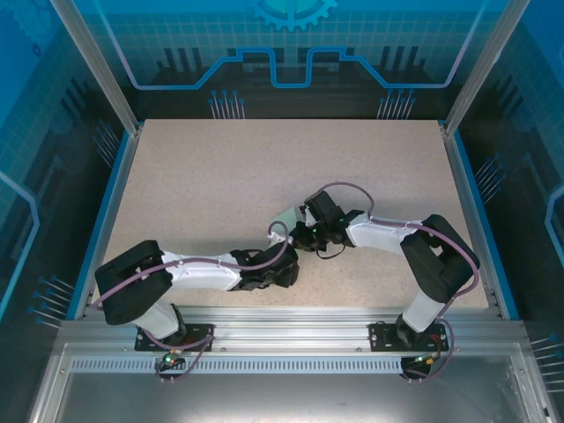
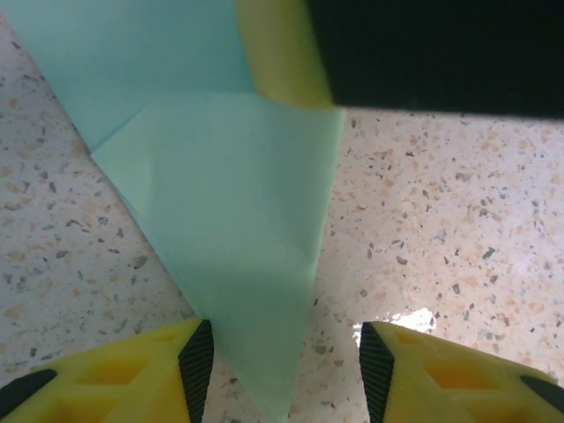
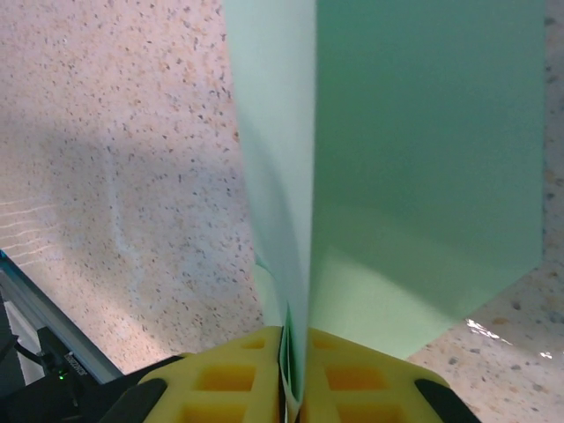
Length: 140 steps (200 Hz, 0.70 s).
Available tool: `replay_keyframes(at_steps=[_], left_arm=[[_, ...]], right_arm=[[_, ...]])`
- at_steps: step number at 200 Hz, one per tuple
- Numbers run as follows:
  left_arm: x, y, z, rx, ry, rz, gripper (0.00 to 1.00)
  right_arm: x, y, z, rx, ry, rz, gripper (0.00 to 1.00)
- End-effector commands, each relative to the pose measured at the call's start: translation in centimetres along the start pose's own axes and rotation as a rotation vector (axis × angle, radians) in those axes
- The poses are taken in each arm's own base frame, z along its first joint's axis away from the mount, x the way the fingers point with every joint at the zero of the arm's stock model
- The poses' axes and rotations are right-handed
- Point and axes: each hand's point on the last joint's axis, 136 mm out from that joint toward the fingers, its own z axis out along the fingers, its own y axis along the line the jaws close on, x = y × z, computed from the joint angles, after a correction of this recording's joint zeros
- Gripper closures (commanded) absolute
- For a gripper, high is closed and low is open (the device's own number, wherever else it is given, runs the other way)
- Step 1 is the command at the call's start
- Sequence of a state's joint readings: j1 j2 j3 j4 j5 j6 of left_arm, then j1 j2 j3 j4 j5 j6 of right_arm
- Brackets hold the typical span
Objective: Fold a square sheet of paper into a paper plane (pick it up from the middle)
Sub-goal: Fourth fold the wing at the center of the table.
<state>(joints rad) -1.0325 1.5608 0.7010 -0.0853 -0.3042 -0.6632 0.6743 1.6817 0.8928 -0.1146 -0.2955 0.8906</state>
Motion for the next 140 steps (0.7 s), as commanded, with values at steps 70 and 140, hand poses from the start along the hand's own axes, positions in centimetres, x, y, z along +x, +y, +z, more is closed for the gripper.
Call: replay_keyframes(at_steps=[70,140], left_arm=[[-2.5,0.2,-0.9,-0.138,-0.133,-0.023,0.51],[-1.9,0.1,-0.2,-0.162,-0.112,0.000,0.64]], right_arm=[[-0.3,0.2,0.1,-0.011,0.035,-0.015,0.84],[-0.6,0.3,0.0,-0.026,0.037,-0.012,0.84]])
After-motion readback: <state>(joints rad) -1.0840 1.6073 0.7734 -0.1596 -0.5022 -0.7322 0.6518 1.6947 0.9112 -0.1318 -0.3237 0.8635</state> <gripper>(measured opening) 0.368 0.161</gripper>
